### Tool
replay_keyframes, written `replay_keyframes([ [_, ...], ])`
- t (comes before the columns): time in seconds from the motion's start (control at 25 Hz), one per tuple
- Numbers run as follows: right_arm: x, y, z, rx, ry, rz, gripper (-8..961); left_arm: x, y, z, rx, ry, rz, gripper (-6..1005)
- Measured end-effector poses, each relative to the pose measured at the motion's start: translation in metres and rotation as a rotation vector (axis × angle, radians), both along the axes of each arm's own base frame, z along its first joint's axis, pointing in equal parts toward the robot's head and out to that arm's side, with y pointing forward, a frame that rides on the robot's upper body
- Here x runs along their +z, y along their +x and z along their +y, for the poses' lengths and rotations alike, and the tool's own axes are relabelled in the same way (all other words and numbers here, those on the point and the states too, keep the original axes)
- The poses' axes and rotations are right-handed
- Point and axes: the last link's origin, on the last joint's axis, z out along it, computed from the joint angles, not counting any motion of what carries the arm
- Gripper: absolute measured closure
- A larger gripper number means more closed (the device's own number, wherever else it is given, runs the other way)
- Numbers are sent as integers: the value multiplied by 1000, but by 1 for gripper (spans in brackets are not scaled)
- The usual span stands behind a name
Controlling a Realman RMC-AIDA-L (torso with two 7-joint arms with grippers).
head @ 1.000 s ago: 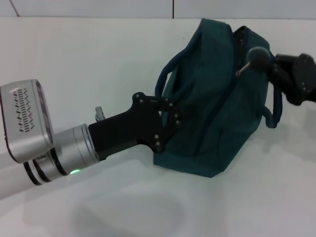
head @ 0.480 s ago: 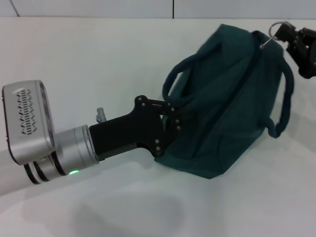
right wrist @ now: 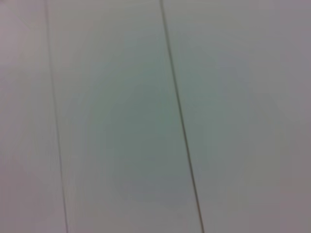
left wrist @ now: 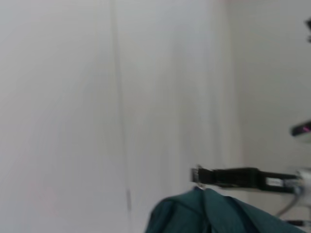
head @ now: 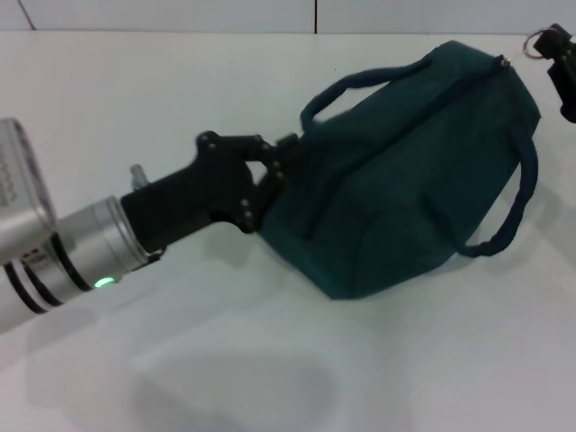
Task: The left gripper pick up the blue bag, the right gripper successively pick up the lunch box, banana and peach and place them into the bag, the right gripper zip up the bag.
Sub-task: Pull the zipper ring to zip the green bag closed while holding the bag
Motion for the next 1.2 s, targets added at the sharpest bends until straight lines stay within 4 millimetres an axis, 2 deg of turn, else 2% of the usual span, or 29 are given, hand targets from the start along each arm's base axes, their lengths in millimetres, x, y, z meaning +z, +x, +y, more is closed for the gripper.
replay_keyframes([
  [0.44, -2, 0, -3, 7, -16, 17, 937, 5, 2, 1, 80, 42, -116, 987],
  [0.52, -2, -1, -4, 11, -17, 19, 937, 10, 5, 3, 94, 48, -171, 863],
  [0.64, -3, -1, -5, 10, -19, 21, 938, 17, 10, 9, 122, 45, -247, 801],
  [0.72, -4, 0, -5, 8, -23, 24, 938, 21, 16, 20, 147, 3, -282, 760],
  [0.84, -5, -1, -5, 9, -25, 27, 938, 25, 33, 47, 189, -129, -303, 699],
  [0.92, -5, -2, -5, 12, -26, 26, 938, 27, 51, 68, 203, -228, -265, 658],
  [0.96, -5, -2, -4, 14, -26, 26, 938, 26, 55, 72, 208, -250, -251, 637],
  [1.04, -5, -3, -4, 16, -27, 26, 938, 21, 75, 87, 217, -326, -176, 537],
  [1.2, -5, -3, -4, 17, -28, 26, 938, 4, 102, 99, 230, -433, -31, 353],
])
